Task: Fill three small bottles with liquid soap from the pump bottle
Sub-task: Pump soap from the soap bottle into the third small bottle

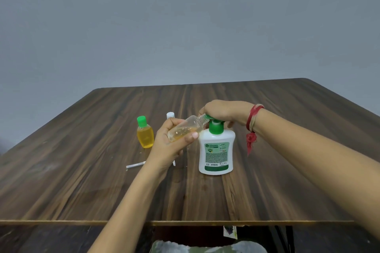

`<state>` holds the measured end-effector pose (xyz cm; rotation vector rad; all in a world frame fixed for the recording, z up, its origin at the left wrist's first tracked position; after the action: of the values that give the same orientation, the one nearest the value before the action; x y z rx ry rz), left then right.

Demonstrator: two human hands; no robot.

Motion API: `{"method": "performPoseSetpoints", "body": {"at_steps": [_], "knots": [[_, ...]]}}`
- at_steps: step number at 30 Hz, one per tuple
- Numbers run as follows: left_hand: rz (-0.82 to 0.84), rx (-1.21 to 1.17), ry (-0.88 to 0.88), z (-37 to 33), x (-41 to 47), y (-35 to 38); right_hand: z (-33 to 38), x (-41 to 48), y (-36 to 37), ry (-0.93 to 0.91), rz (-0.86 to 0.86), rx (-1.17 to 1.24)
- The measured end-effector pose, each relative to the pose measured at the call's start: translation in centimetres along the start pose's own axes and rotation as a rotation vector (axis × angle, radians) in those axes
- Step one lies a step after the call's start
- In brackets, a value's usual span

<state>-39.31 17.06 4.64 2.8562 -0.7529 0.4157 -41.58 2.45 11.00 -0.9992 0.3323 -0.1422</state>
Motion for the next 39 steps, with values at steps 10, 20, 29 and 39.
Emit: {"method": "performPoseSetpoints", "body": {"at_steps": [10,20,29,39], "knots": [[0.001,-0.01,0.002,-0.27,0.05,-0.09,0.27,0.03,-0.2,-0.003,-0.001,-0.019],[-0.001,-0.02,0.001,-0.24,0.05,0.0,0.42,0.38,-0.23,-0.029,0.008,-0.038],[0.015,-0.033,-0.003,-0.06,0.15,-0.12,0.67,0.48,-0.2,-0.027,0.005,-0.035],[-0.002,-0.029,-0.008,-0.16,0.0,-0.01,0.95,-0.14,-0.49,-0.048,-0.003,-0.027]]}}
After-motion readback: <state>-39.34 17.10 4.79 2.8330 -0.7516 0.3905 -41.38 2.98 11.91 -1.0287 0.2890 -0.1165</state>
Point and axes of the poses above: each hand's wrist, its own x-axis towards the middle knuckle, its own y-axis out of the palm, z = x × y, the point moved 4 cm from there along x, towards the middle knuckle, and after that the axes turned 6 degrees about -z, right-handed, at the moved point
